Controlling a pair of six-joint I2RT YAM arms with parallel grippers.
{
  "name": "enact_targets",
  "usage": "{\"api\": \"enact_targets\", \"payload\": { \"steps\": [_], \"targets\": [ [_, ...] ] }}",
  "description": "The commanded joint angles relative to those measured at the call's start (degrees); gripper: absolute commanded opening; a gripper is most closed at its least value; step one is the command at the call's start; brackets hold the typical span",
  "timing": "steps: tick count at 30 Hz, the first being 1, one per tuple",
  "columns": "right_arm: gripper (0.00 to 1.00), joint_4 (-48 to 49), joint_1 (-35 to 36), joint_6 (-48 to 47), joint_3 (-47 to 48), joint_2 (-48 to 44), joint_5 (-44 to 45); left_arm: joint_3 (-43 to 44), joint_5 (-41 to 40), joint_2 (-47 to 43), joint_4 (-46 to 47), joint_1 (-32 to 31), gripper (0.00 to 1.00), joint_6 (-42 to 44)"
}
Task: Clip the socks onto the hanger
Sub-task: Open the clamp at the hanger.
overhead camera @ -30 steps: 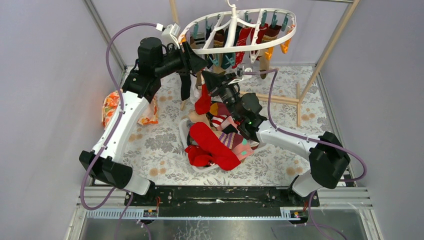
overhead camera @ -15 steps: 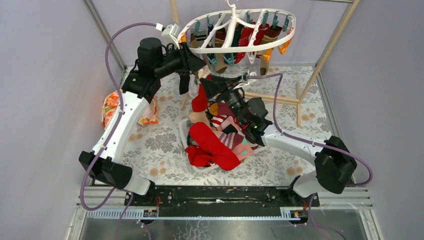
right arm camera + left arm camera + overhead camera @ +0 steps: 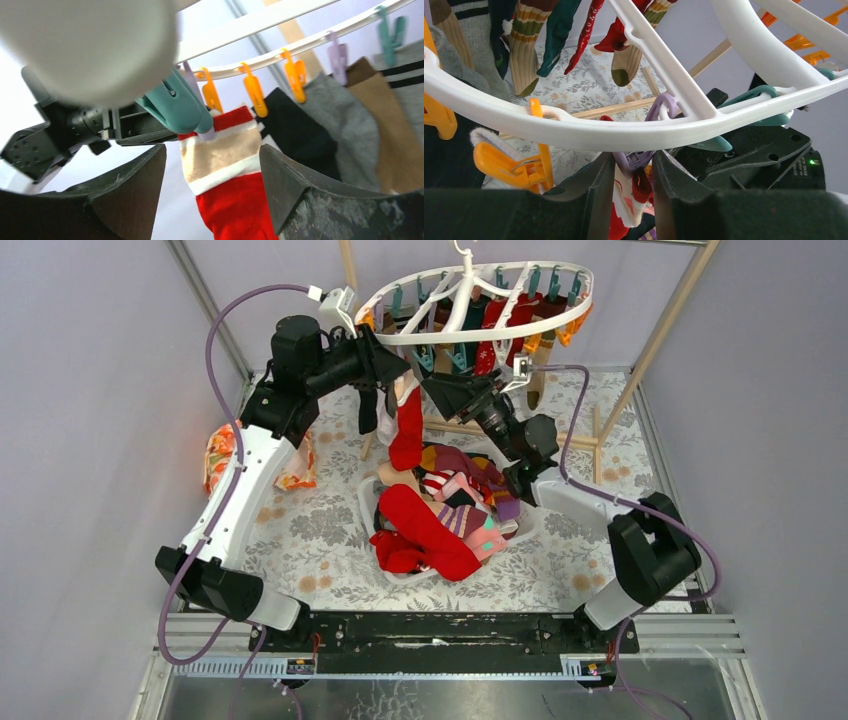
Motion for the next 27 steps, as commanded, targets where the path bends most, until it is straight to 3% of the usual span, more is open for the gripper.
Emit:
{"api": "enact_targets", "payload": {
  "steps": [1, 8, 15, 23, 27],
  "targets": [
    [0.76, 14.26, -1.06, 9.3, 5.67, 4.79, -7.31, 0.21, -0.32, -1.7, 0.62, -0.33, 0.25, 1.26],
    [0.76, 25.66, -2.38, 17.18, 9.15, 10.93, -8.01, 0.06, -0.4, -2.24, -0.07, -0.33, 0.25, 2.18],
    [0.7, 26.97, -3.25, 18.69, 9.29, 11.38, -8.63, 0.17, -0.5, -2.67, -0.26, -0.33, 0.24, 3.02],
    [0.54, 27.4, -3.39, 20.32, 10.84, 12.64, -9.17, 0.15, -0.46, -2.75, -0.33, -0.28, 0.24, 3.02],
    [0.4, 27.41, -3.44, 20.2, 10.48, 12.42, -8.57, 0.08, -0.71, -2.96, -0.5, -0.33, 0.24, 3.24]
  ]
}}
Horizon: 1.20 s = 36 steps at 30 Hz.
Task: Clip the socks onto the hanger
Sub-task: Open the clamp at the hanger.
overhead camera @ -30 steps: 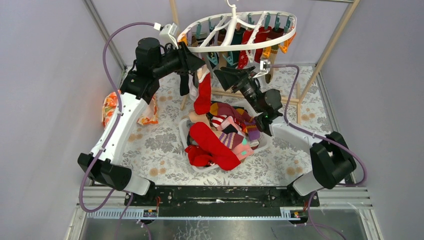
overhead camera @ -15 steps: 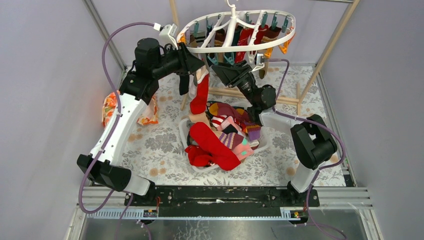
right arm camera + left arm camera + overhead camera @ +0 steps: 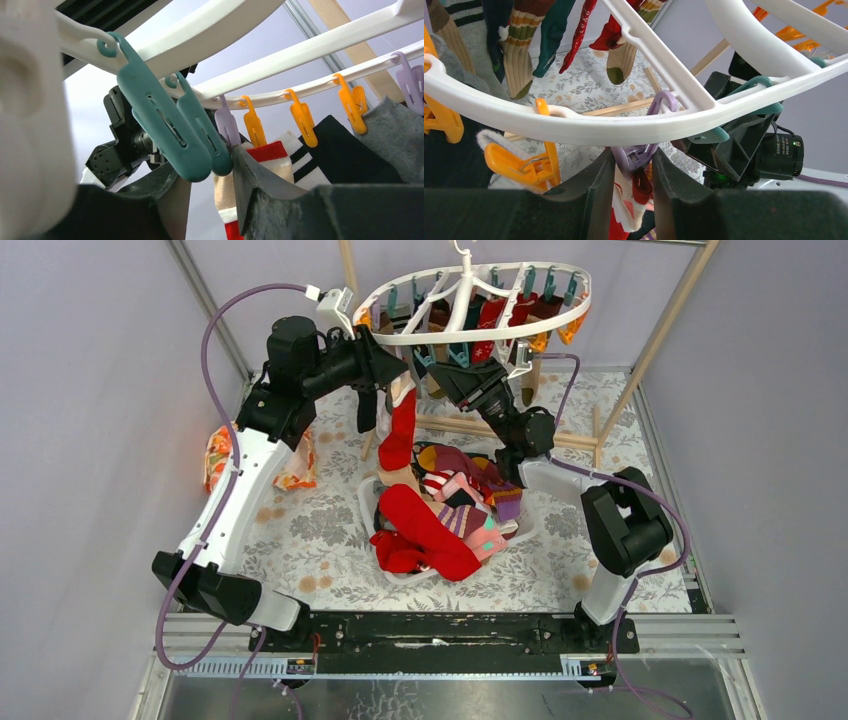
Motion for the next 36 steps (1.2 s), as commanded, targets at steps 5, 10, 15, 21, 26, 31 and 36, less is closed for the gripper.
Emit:
{"api": "enact_targets", "payload": {
  "steps": [5, 10, 15, 21, 26, 31, 36],
  "targets": [
    [0.09, 6.04, -0.38, -1.12, 1.87, -0.87, -0.02, 0.38, -1.89, -2.08, -0.4, -0.33, 0.38, 1.23],
    [0.0, 3.41, 0.19, -5.93, -0.03, -2.86, 3.45, 0.91, -4.99, -3.37, -2.0, -0.32, 0.61, 1.41],
    [0.0, -4.61, 3.92, -19.03, -2.23, -7.17, 10.38, 3.35, -7.73, -5.17, -4.79, -0.42, 0.63, 3.21],
    [0.0, -13.02, 10.24, -33.59, -1.51, -9.29, 20.91, 6.29, -6.03, -5.33, -6.54, -2.45, 0.63, 1.88],
    [0.0, -14.93, 13.14, -39.58, -0.19, -9.3, 25.52, 8.69, -6.87, -2.57, -6.57, -5.3, 0.63, 1.79],
    [0.0, -16.39, 14.47, -42.6, 0.41, -9.71, 27.31, 10.05, -9.17, -0.46, -5.68, -5.68, 0.62, 1.8],
    [0.0, -16.85, 14.83, -43.28, 0.5, -9.74, 27.9, 8.99, -11.76, 0.25, -4.15, -5.66, 0.59, 1.67]
  ]
}}
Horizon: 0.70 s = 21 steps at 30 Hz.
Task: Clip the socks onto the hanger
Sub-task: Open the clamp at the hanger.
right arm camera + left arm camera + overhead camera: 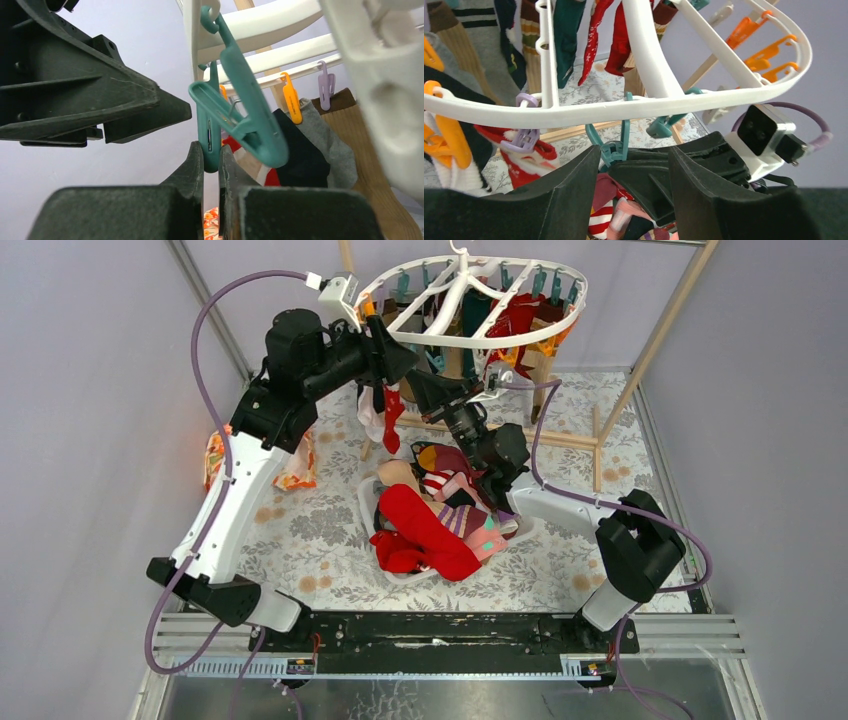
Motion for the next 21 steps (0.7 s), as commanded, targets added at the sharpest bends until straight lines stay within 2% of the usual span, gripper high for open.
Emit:
{"api": "enact_targets", "payload": {
  "steps": [1, 8, 21],
  "targets": [
    [0.0, 0.8, 0.76, -3.32, 2.47, -2.17, 2.07, -0.01, -3.99, 0.26, 2.28, -0.16, 0.59, 0.1],
    [0.0, 0.65, 0.84, -3.63, 2.68, -2.2, 1.92, -1.05, -7.0, 1.12, 3.86, -0.16, 0.58, -0.1],
    [0.0, -1.34, 1.05, -4.85, 3.15, -2.32, 1.01, 2.09, -3.96, 5.29, 4.22, -0.15, 0.54, -3.36]
  ]
}}
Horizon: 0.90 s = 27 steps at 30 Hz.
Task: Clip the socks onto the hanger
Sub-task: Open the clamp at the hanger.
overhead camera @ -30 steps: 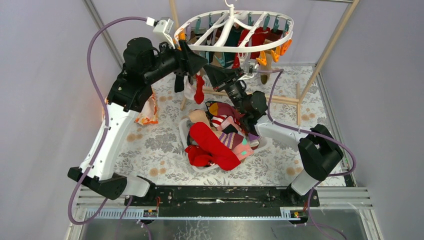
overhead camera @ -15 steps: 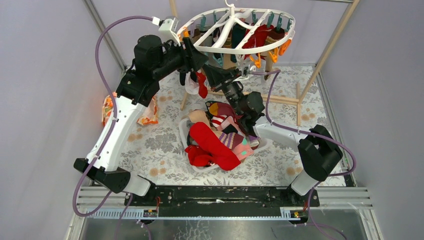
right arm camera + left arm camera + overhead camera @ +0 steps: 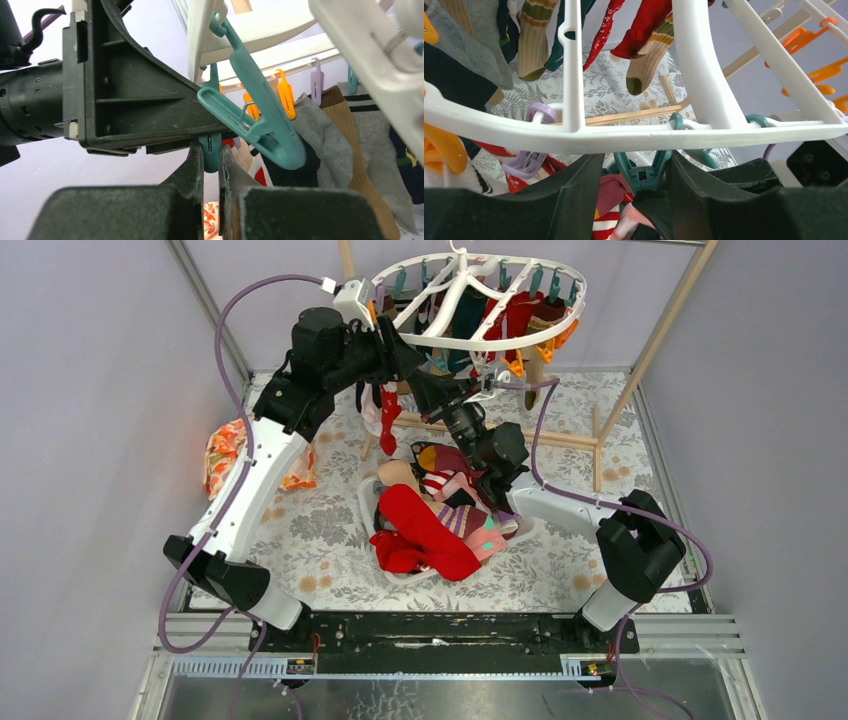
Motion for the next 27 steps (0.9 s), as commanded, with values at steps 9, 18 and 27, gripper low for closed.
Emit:
{"api": "enact_targets", "payload": {
  "steps": [9, 18, 27],
  "targets": [
    [0.0, -1.26, 0.8, -2.69, 2.46, -2.88, 0.32, 3.31, -1.32, 1.33, 4.96, -0.12, 0.47, -1.51],
    [0.21, -3.37, 0.81, -3.24, 2.91, -3.65, 0.03, 2.79, -2.52, 1.57, 5.71, -0.12, 0.2, -1.07],
    [1.0, -7.81, 0.78, -0.56, -11.76, -16.29, 1.41, 2.03, -0.12, 0.78, 5.19, -0.11, 0.02, -0.35]
  ]
}}
